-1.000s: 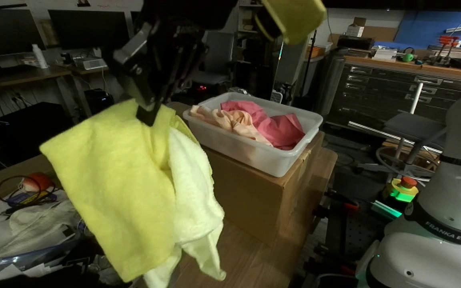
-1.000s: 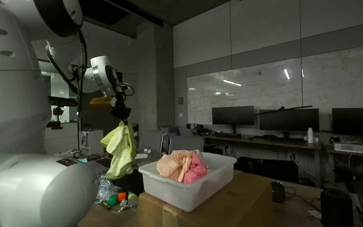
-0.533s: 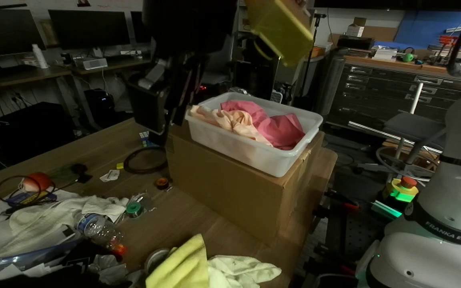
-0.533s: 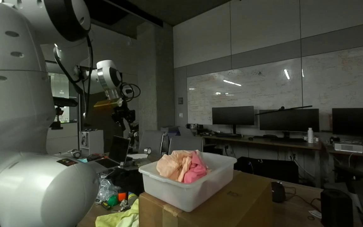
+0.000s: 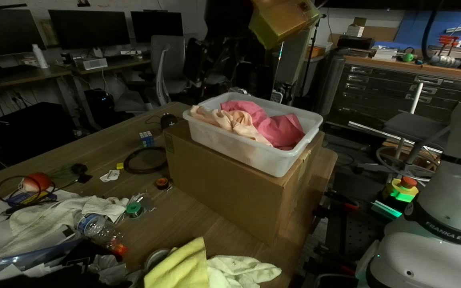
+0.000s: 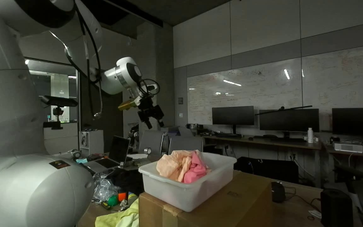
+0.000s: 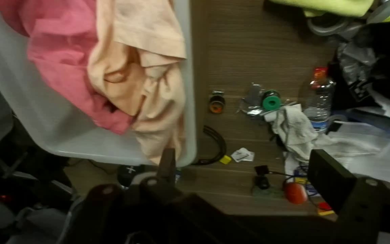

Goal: Pick the clothes from the container and put them on the table.

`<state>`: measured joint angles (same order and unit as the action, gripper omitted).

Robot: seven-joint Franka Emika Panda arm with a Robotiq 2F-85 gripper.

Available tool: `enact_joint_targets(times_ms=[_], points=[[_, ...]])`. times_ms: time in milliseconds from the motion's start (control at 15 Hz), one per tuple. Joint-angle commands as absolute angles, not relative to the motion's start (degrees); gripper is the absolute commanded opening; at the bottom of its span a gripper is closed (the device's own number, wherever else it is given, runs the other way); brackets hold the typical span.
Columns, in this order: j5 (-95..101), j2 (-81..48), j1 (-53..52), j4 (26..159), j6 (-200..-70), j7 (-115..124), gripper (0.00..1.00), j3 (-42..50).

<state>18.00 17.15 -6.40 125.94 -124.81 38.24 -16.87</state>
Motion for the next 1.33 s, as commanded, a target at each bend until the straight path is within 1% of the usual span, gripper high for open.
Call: enact_joint_targets(times_ms=[0, 333, 800, 1267], points=[[19.5, 21.7, -2.2, 131.4, -123.7, 43.6, 1.00, -14.6], [21.4, 20.5, 2.5, 135.4, -122.0, 45.2, 1.00, -12.0], [26.4, 16.6, 3.8, 135.9, -125.5, 36.4, 1.00, -8.3], [26.9, 13.9, 3.0, 135.6, -136.4, 22.9, 1.00, -6.9]])
